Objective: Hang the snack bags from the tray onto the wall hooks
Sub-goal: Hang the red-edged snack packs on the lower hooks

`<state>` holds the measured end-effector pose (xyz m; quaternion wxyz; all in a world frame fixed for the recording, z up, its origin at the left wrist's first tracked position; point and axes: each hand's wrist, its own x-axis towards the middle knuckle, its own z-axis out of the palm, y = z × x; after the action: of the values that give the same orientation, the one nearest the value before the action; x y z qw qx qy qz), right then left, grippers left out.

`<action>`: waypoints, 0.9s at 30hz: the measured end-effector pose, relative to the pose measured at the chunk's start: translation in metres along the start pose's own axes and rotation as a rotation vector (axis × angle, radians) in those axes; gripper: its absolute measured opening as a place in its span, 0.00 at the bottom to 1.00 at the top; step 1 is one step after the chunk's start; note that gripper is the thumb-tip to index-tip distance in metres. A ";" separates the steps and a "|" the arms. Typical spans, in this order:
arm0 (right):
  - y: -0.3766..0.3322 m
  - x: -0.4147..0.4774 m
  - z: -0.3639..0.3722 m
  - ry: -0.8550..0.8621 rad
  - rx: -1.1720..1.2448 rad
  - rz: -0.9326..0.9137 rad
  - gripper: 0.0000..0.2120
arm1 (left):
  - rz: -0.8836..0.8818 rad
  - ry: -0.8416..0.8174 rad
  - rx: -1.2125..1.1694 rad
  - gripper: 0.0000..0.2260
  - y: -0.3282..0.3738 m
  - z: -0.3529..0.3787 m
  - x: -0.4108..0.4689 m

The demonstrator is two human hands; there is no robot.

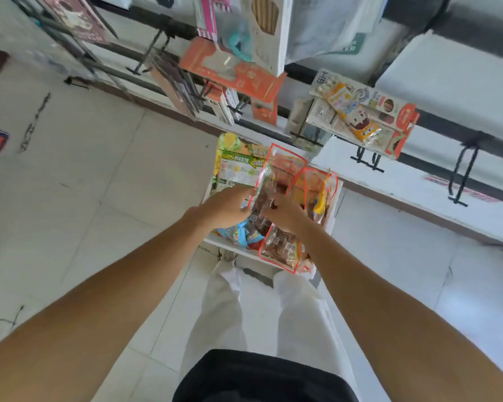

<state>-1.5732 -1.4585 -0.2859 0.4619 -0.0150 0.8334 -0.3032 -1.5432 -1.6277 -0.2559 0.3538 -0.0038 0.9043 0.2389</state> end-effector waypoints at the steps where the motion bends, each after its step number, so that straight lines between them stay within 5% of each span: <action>1: -0.001 0.008 0.008 0.020 0.032 0.034 0.22 | 0.016 -0.028 0.011 0.22 -0.008 0.003 0.010; 12: -0.027 0.081 0.086 0.426 0.182 0.427 0.45 | 0.116 -0.073 0.009 0.24 -0.107 0.015 0.072; 17: -0.017 0.088 0.093 0.568 -0.018 0.359 0.39 | 0.152 -0.073 -0.010 0.22 -0.112 0.013 0.076; 27: -0.016 0.027 0.043 0.782 0.085 0.083 0.20 | 0.127 -0.085 -0.052 0.22 -0.092 -0.011 0.057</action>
<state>-1.5593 -1.5008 -0.3147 0.1216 0.1546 0.9330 -0.3015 -1.5762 -1.7052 -0.3251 0.3757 0.0546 0.8803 0.2845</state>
